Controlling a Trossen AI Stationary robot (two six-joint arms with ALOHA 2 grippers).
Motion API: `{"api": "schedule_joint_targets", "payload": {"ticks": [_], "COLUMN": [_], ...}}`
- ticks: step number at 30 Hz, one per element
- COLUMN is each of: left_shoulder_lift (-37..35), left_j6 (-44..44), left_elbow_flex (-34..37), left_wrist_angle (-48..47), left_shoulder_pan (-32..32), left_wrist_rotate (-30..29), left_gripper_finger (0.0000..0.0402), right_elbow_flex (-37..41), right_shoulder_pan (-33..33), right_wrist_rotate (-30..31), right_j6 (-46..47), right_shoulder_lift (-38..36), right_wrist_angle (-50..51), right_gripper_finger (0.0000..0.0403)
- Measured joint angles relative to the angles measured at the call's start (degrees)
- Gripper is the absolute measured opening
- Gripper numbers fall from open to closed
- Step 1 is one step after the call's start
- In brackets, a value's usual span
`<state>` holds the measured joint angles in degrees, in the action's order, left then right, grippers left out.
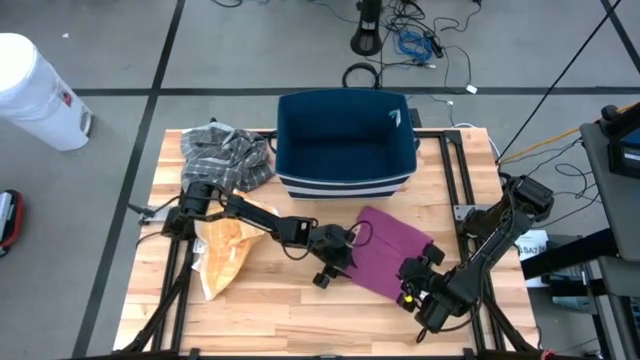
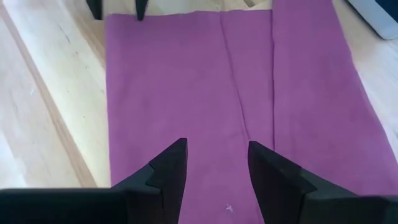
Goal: Fold towel
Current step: Fold the purple towel
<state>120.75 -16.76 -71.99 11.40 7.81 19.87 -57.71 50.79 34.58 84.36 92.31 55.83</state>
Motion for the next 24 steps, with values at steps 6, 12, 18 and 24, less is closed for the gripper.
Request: {"api": "schedule_joint_targets", "payload": {"ticks": [6, 12, 18, 24], "left_shoulder_lift": [2.04, 2.88, 2.57, 2.49], "left_j6": [2.46, 3.42, 4.91, 6.19], "left_elbow_flex": [-0.06, -0.18, -0.39, -0.39], "left_wrist_angle": [-2.20, -3.18, -10.53, -17.95], "left_shoulder_pan": [0.33, 0.61, 0.50, 2.04], "left_wrist_rotate": [2.04, 0.86, 1.38, 4.15], "left_gripper_finger": [0.0163, 0.0163, 0.0163, 0.0163], "right_elbow_flex": [0.00, 0.00, 0.00, 0.08], "right_shoulder_pan": [-1.18, -2.53, -3.17, -3.62], "right_wrist_rotate": [0.08, 0.04, -0.01, -1.63], "right_j6": [-1.27, -3.74, -5.86, -7.66], "right_shoulder_lift": [0.00, 0.04, 0.04, 0.56], "right_wrist_angle": [-0.57, -1.51, -3.42, -3.67], "right_gripper_finger": [0.0155, 0.0155, 0.0155, 0.0155]}}
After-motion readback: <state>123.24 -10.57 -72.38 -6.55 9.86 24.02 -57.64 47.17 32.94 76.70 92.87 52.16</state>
